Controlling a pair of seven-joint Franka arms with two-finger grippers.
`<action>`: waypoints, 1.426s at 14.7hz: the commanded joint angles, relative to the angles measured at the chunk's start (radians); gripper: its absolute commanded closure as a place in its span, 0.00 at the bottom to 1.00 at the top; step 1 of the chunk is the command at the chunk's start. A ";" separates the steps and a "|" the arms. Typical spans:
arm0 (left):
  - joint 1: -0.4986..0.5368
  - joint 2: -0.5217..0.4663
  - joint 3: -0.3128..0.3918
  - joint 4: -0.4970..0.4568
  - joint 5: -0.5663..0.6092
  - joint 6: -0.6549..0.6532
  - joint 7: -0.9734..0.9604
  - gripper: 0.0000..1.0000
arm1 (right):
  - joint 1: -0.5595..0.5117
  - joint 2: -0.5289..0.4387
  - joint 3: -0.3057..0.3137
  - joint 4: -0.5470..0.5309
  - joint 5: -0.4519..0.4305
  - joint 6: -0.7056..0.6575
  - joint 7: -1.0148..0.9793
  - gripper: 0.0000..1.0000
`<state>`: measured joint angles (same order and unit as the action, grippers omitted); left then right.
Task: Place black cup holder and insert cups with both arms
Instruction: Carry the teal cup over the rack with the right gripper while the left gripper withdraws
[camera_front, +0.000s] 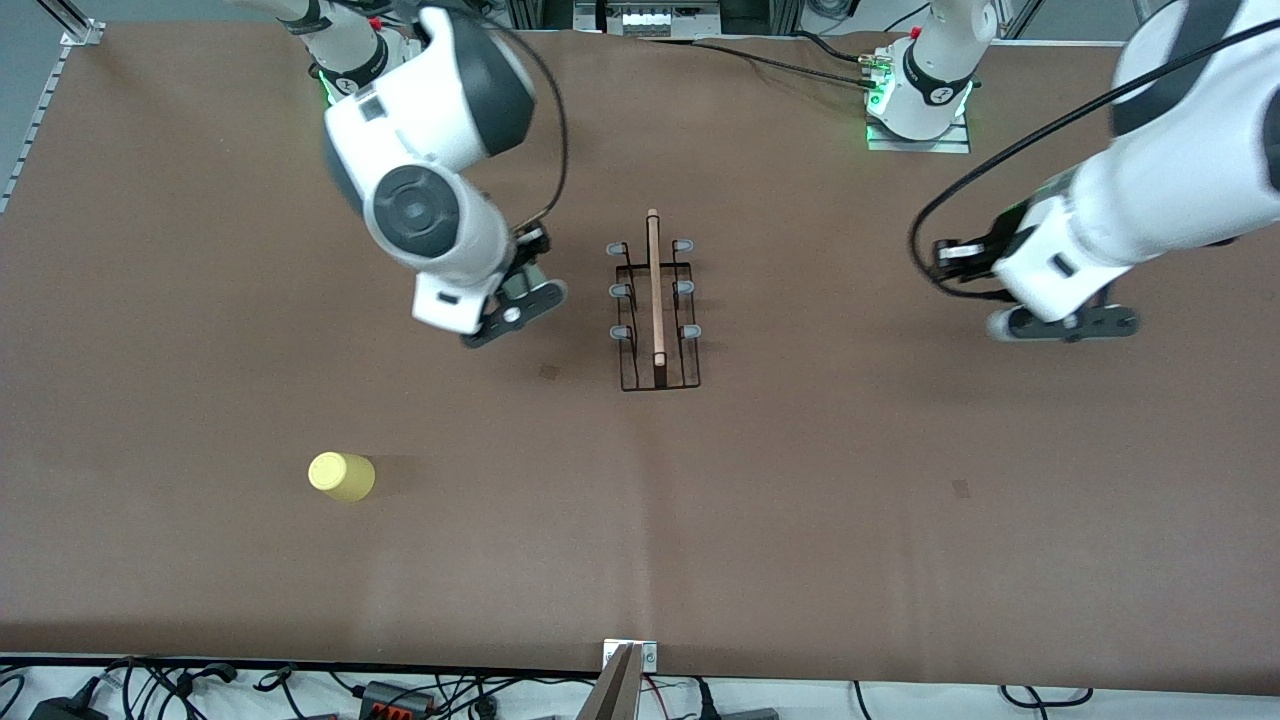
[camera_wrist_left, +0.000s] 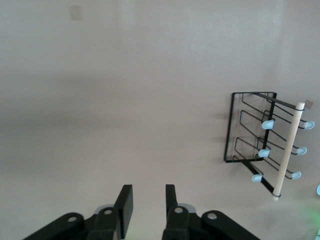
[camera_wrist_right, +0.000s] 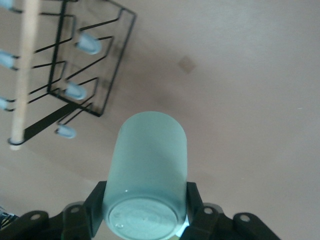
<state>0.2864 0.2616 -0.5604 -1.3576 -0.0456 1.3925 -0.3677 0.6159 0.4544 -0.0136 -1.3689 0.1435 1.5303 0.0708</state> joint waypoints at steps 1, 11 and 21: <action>0.068 0.007 -0.001 0.029 0.033 -0.056 0.035 0.24 | 0.105 0.004 -0.011 0.004 0.007 -0.004 0.107 0.83; -0.240 -0.140 0.386 -0.138 0.118 0.095 0.042 0.00 | 0.174 0.087 -0.013 -0.019 0.102 0.102 0.132 0.83; -0.242 -0.248 0.398 -0.298 0.102 0.221 0.105 0.00 | 0.177 0.119 -0.013 -0.036 0.108 0.123 0.135 0.83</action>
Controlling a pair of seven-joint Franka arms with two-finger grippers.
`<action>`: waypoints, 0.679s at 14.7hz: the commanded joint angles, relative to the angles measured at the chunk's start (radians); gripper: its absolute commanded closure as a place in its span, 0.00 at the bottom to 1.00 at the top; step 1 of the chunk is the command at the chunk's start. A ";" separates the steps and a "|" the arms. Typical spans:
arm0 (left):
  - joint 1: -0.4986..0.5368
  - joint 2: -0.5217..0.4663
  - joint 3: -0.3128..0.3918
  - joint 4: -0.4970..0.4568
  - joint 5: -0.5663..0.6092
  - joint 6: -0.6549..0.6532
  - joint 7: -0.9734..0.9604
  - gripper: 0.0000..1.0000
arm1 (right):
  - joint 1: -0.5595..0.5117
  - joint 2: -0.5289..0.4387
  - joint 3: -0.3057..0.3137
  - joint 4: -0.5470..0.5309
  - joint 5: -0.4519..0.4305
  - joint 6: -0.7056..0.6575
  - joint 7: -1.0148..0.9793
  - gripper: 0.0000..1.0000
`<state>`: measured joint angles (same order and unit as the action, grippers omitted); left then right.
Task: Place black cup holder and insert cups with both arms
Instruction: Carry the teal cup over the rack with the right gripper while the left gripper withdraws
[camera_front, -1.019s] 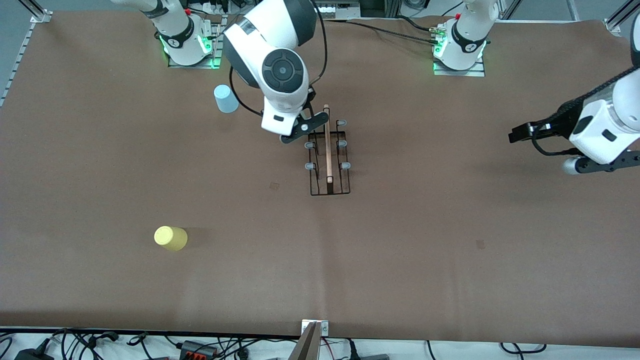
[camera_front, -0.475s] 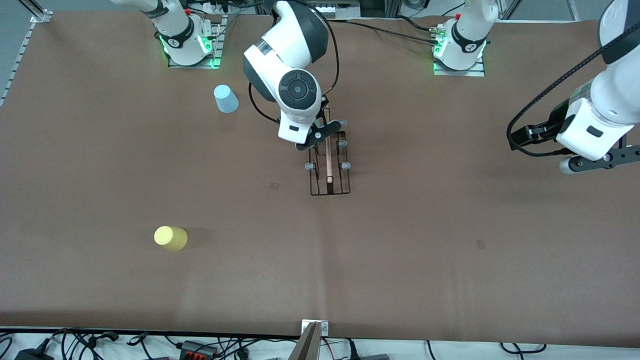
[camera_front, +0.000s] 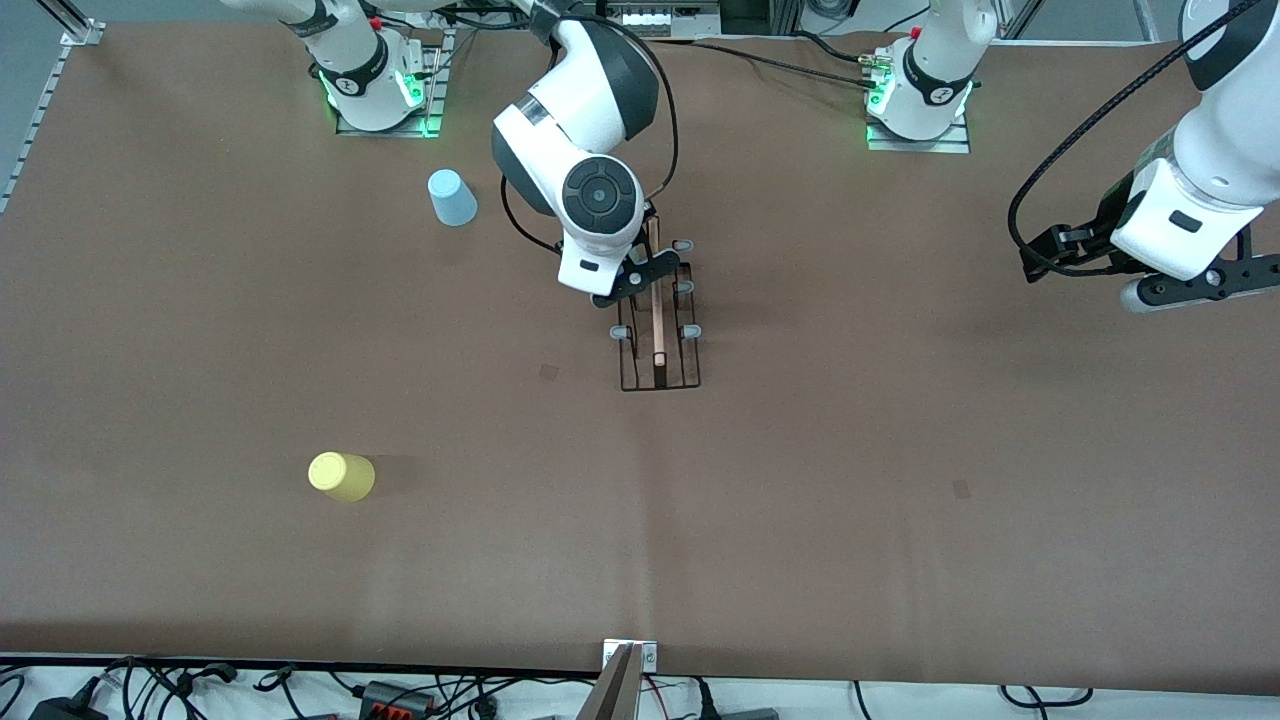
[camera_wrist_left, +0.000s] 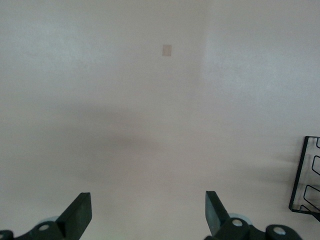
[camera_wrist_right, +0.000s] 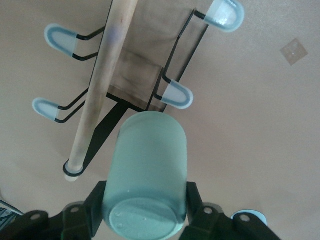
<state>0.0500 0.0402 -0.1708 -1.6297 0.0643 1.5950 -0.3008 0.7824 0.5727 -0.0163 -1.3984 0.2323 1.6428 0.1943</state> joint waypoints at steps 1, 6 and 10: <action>-0.002 -0.025 0.010 -0.025 -0.008 0.019 0.043 0.00 | 0.011 0.007 -0.010 -0.007 0.019 0.011 0.013 0.83; -0.002 -0.026 0.008 -0.028 -0.008 0.014 0.042 0.00 | 0.014 0.032 -0.010 -0.013 0.021 0.026 0.013 0.83; -0.016 -0.026 -0.016 -0.024 -0.008 0.025 0.032 0.00 | 0.017 0.039 -0.010 -0.013 0.027 0.051 0.014 0.83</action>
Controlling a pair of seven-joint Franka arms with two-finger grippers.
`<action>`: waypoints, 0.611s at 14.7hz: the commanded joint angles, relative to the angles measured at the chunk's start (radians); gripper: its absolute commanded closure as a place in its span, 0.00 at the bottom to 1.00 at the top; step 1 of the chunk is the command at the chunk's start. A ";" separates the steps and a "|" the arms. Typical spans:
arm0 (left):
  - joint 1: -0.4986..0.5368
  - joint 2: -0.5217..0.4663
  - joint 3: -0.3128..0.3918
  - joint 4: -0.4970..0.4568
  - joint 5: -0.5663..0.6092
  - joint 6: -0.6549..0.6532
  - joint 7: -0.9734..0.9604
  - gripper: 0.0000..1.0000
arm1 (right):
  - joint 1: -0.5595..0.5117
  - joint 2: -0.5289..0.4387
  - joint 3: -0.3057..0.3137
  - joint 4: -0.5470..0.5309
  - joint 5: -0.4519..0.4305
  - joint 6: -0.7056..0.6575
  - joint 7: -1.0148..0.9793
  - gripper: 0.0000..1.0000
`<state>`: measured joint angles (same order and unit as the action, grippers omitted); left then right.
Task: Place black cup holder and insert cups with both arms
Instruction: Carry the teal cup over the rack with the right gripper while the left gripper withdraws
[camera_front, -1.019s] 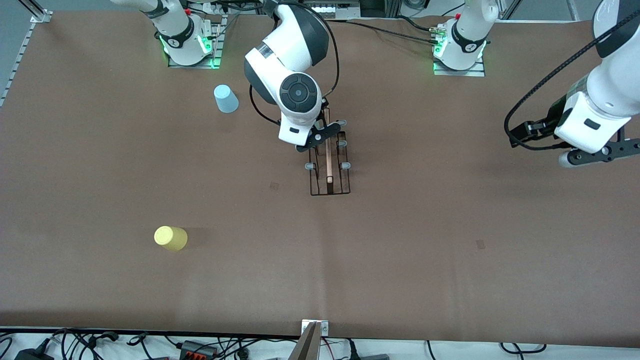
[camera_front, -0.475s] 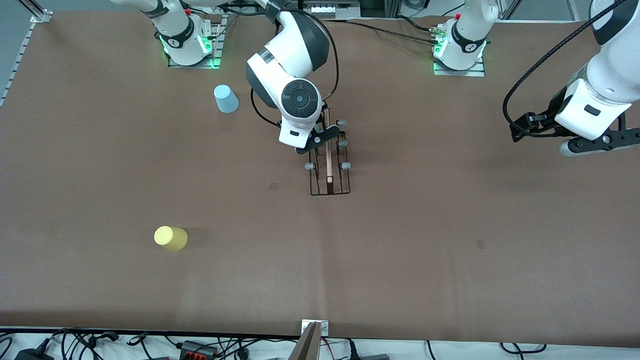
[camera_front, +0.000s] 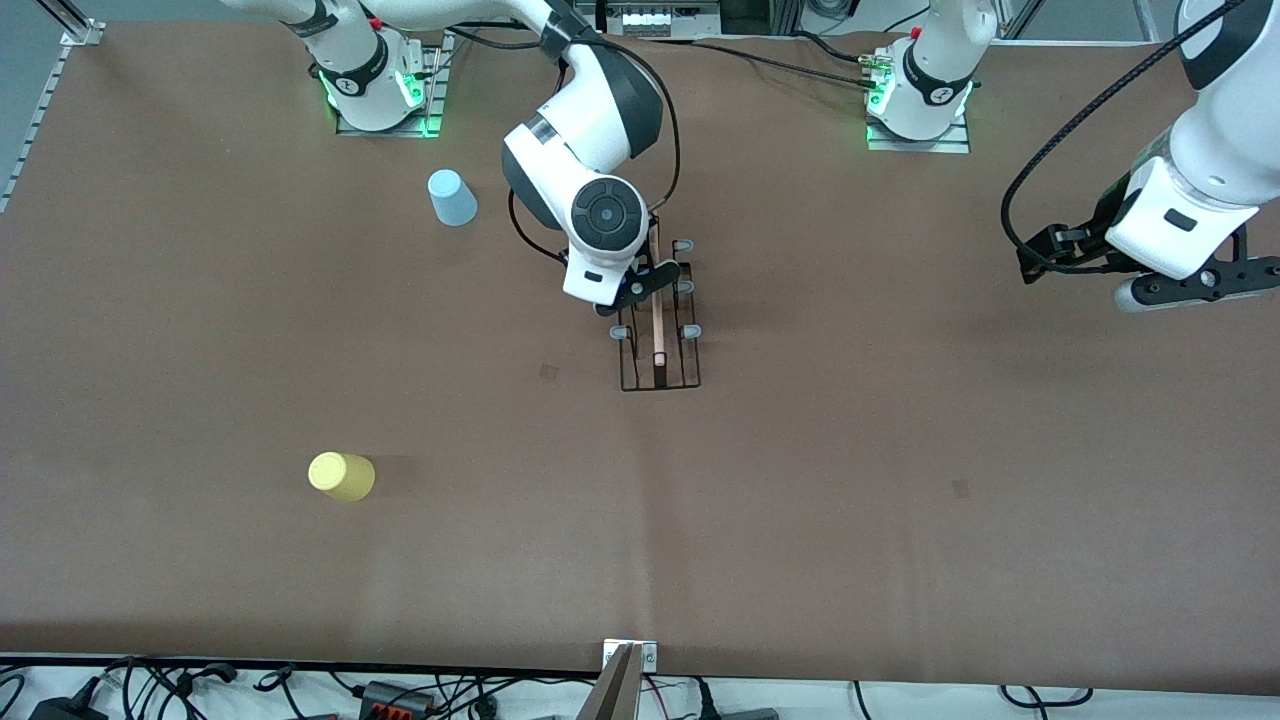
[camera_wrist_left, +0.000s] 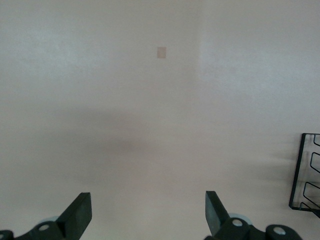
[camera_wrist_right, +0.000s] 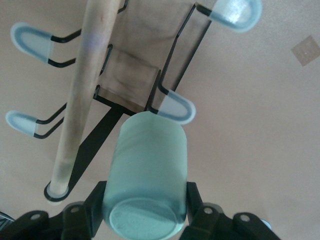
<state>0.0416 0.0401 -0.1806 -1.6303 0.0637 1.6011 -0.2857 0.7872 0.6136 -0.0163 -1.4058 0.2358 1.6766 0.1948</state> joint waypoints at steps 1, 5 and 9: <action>-0.008 -0.026 -0.008 -0.023 -0.007 0.020 0.017 0.00 | 0.012 0.000 -0.010 -0.005 0.023 0.020 0.014 0.83; -0.006 -0.031 -0.008 -0.023 -0.007 0.011 0.025 0.00 | 0.014 0.008 -0.010 -0.005 0.028 0.026 0.015 0.83; -0.008 -0.029 -0.008 -0.025 -0.007 0.011 0.017 0.00 | 0.023 0.020 -0.010 -0.005 0.030 0.044 0.031 0.75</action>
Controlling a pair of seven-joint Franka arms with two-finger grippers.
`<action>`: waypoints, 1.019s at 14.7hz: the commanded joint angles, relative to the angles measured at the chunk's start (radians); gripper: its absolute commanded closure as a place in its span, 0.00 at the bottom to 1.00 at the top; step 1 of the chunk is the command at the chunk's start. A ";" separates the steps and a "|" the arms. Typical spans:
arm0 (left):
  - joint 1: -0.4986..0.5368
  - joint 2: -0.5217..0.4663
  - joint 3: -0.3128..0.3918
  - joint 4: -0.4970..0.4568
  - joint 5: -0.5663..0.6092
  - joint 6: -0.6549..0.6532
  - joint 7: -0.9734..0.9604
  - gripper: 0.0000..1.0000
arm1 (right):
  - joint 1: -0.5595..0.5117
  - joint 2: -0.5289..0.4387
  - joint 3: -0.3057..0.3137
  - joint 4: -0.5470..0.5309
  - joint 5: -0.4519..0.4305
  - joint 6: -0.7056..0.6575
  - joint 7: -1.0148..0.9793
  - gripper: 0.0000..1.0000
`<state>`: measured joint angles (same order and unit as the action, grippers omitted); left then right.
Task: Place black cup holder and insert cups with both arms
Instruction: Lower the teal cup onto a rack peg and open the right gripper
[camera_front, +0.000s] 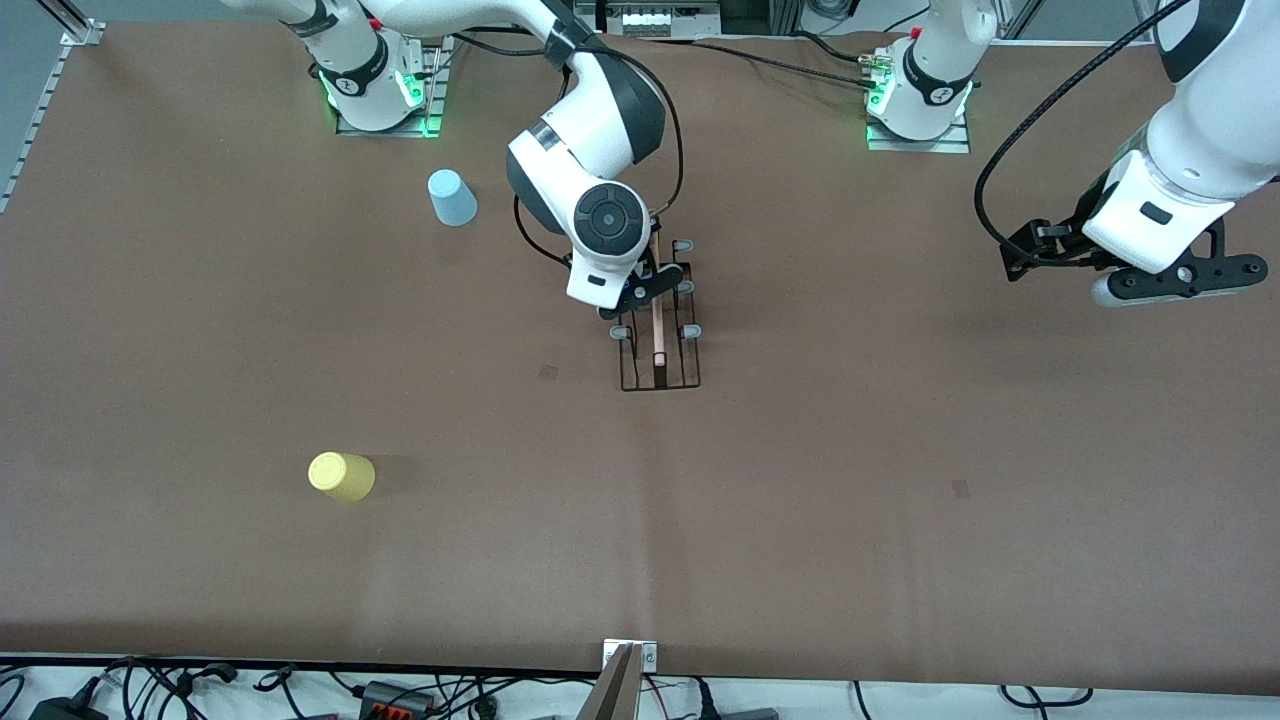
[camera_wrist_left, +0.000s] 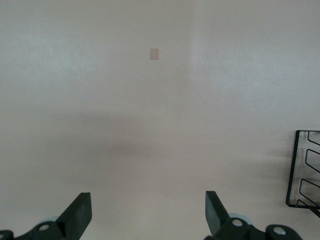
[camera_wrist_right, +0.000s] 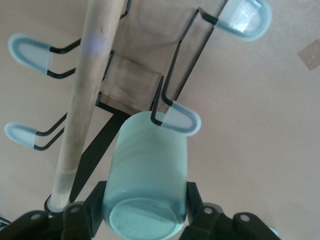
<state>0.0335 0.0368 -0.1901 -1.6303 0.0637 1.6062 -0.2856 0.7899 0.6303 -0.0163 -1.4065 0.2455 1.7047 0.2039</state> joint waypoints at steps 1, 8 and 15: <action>0.002 -0.022 0.001 -0.025 -0.007 0.008 0.017 0.00 | 0.020 0.003 -0.010 -0.003 0.020 0.015 0.026 0.30; 0.011 -0.028 0.001 -0.023 -0.010 -0.018 0.017 0.00 | 0.008 -0.015 -0.011 0.007 0.020 0.000 0.103 0.00; 0.019 -0.028 0.014 -0.023 -0.071 -0.019 0.011 0.00 | -0.035 -0.116 -0.028 0.030 0.012 -0.059 0.115 0.00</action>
<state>0.0414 0.0368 -0.1848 -1.6323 0.0458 1.5920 -0.2865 0.7850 0.5615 -0.0446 -1.3844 0.2479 1.6752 0.3024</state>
